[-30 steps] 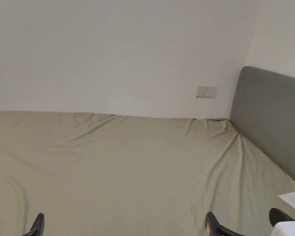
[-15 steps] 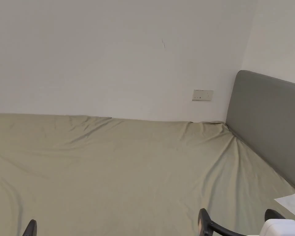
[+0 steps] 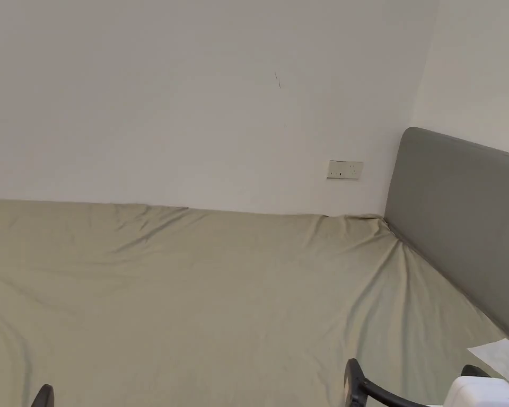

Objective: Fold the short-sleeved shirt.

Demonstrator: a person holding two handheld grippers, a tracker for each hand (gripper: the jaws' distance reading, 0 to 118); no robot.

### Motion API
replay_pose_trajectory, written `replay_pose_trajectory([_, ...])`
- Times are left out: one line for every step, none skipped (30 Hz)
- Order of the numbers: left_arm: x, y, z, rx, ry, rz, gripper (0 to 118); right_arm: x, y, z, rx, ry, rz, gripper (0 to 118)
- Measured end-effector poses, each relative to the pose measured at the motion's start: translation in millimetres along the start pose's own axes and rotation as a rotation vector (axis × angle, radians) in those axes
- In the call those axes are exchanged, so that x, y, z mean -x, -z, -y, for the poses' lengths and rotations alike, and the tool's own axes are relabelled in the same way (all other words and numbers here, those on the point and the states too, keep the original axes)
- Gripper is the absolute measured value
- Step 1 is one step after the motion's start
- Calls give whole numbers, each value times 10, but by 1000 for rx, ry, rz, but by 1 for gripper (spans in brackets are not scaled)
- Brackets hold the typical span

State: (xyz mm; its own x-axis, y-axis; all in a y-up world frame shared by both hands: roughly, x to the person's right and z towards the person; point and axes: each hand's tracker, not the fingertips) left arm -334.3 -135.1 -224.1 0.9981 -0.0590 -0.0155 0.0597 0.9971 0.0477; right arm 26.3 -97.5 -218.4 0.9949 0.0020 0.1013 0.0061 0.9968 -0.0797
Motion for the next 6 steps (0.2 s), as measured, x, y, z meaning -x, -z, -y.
replay_pose_trajectory([5, -2, 0, 1, 2, 0, 118, -2, -5, -2, -4, 3, 2, 118])
replay_pose_trajectory([9, -3, -3, 2, 3, -2, 118, -1, -8, -1, -6, -3, 5, 118])
replay_pose_trajectory([10, -5, -6, 2, 0, -3, 118, -1, -9, -4, -7, -10, 7, 118])
replay_pose_trajectory([13, -9, -8, 1, -3, 1, 118, 0, -7, -8, -7, -14, 9, 118])
replay_pose_trajectory([17, -11, -10, 1, -4, 4, 118, -3, -4, -11, -6, -15, 8, 118])
replay_pose_trajectory([17, -12, -9, 1, -1, 2, 118, -5, 4, -9, -3, -15, 8, 118])
